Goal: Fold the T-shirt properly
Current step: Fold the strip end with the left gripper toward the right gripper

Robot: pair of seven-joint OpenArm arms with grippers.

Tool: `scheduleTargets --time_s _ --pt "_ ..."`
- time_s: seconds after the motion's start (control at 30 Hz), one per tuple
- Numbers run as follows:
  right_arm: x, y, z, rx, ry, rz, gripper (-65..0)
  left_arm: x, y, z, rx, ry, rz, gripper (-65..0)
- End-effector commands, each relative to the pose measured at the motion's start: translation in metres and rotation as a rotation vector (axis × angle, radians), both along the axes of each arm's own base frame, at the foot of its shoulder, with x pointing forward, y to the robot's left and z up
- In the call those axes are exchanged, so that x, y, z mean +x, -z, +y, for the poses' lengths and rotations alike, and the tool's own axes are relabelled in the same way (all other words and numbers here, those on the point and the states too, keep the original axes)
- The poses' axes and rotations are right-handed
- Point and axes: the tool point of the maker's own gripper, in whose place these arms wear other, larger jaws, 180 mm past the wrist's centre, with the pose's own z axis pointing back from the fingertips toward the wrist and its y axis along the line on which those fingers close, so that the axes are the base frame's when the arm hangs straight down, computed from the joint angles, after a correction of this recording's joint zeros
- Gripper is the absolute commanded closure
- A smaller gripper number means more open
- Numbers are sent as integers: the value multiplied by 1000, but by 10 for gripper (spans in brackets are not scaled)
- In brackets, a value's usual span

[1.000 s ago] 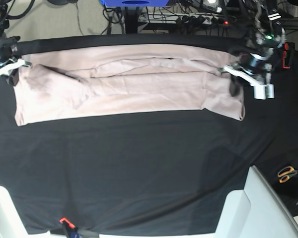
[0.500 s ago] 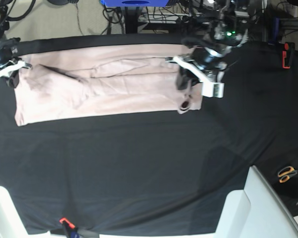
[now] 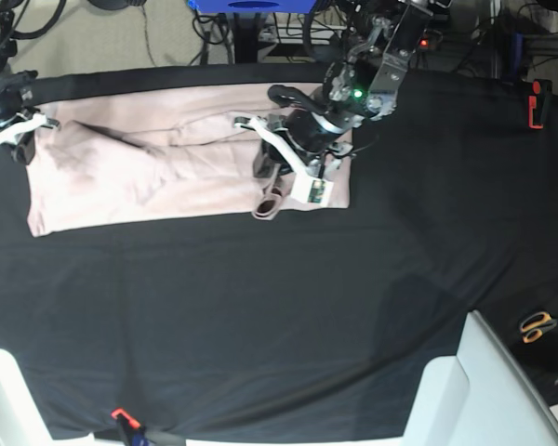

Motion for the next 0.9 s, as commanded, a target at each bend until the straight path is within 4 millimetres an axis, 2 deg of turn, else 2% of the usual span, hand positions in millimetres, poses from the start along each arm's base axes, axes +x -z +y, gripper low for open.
scheduleTargets --time_s 0.0,0.3,0.47,0.6,0.8,0.87 --pt "6 -10 -6 -15 0 -39 -2 10 -10 -8 -28 -11 -38 0" --pt "6 -10 -6 -15 0 -39 -2 11 -2 -20 -43 -16 -4 0" --pt "6 -10 -6 -14 -2 -39 -2 5 0 -35 -41 40 -2 0" --pt "6 -10 -6 -14 -2 -39 -2 2 12 -33 -28 38 25 0" --pt "4 -9 -6 -14 -2 -36 -2 4 10 -33 -30 33 22 0" --pt "4 -9 -6 -14 -2 -36 -2 11 6 -36 -37 39 7 -51"
